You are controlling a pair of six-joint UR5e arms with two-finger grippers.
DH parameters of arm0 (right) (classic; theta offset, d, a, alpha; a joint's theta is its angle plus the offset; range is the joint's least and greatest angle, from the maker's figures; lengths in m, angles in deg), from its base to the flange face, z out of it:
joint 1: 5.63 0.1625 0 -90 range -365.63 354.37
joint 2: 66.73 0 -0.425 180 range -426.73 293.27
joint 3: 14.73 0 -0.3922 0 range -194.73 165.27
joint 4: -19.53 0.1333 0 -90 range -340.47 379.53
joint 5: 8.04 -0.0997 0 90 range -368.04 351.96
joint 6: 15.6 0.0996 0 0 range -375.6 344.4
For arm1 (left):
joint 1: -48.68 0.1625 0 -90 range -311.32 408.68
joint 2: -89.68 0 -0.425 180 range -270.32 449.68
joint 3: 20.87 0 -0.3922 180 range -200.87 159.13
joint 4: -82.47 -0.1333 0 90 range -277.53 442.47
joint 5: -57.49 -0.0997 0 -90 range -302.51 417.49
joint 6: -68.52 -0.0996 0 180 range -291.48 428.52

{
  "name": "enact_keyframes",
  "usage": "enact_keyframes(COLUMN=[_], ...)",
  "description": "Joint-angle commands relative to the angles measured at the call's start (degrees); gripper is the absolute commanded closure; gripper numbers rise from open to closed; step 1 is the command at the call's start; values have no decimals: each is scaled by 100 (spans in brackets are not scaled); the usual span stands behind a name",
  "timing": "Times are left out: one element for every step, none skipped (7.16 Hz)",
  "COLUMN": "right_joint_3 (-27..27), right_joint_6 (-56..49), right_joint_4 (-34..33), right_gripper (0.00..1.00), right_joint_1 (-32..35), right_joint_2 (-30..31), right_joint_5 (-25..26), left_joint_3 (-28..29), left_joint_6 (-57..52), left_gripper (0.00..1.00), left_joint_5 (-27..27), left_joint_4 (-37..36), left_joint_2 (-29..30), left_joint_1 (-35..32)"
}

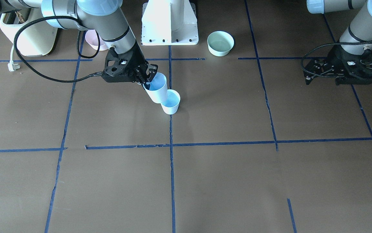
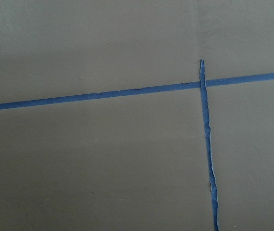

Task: Stack blue cups with both arms
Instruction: 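Lower the held cup into the center cup with the right gripper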

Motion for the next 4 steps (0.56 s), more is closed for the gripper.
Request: enact_keyframes(right_joint_3=[-129, -208, -322, -332], right_joint_6=[22, 31, 31, 31], right_joint_4=[-263, -264, -264, -273], right_gripper=[100, 100, 100, 100], right_joint_1=[-199, -304, -349, -349], right_joint_2=[-311, -356, -374, -383], right_joint_5=[127, 240, 329, 338], left_joint_3=[2, 2, 2, 2], left_joint_6=[-5, -5, -5, -5], left_gripper=[0, 0, 0, 0], left_joint_5=[6, 6, 6, 6], left_joint_4=[0, 0, 0, 0], left_joint_2=[-12, -47, -47, -47], left_joint_1=[-37, -46, -54, -55])
